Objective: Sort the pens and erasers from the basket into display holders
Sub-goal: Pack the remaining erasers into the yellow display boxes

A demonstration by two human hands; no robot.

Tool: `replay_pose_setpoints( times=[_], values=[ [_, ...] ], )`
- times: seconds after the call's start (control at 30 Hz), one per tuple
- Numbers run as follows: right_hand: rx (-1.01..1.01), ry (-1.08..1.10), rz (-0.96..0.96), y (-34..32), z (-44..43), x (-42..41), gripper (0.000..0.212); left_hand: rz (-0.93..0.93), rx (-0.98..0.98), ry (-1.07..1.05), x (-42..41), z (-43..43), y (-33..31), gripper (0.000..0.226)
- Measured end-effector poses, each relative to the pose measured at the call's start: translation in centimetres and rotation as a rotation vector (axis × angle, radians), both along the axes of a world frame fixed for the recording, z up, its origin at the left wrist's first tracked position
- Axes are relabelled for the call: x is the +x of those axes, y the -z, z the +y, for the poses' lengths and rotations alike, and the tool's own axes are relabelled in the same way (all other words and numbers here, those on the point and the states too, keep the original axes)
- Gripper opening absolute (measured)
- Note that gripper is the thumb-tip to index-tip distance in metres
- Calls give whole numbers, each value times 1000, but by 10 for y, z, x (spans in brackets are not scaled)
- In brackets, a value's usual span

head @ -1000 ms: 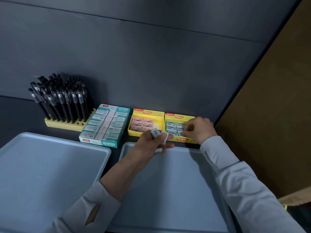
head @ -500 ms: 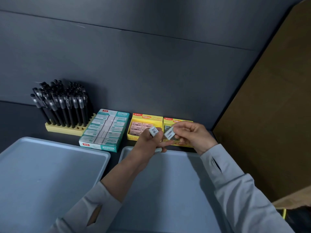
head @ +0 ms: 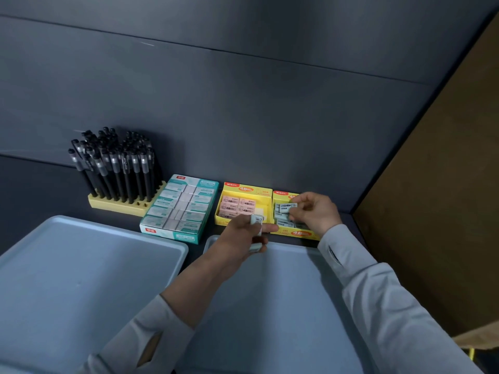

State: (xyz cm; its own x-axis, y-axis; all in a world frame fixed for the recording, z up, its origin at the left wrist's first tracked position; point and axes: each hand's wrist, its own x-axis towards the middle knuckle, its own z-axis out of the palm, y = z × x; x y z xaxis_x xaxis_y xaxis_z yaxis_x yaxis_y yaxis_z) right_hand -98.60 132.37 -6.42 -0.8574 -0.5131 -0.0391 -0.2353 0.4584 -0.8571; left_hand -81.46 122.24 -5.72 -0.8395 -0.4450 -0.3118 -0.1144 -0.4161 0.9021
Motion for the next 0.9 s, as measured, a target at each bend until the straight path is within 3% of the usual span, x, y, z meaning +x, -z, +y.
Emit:
replay_pose_setpoints(
  times=[0.13,0.27,0.7,0.83,0.9],
  values=[
    [241,-27,327,-1,-2,0,20,45,-91,18,1,-4,4,13],
    [303,-64,477,-1,-5,1,20,64,-102,-12,0,-5,4,12],
    [239,-119,581,15,-9,-4,21,47,-44,-80,-2,-4,9,20],
    [239,-100,535,11,-9,-3,20,26,-87,-114,-2,-6,9,19],
    [129,-99,466,2,-8,4,14,22,-84,-125,-3,-6,9,18]
  ],
)
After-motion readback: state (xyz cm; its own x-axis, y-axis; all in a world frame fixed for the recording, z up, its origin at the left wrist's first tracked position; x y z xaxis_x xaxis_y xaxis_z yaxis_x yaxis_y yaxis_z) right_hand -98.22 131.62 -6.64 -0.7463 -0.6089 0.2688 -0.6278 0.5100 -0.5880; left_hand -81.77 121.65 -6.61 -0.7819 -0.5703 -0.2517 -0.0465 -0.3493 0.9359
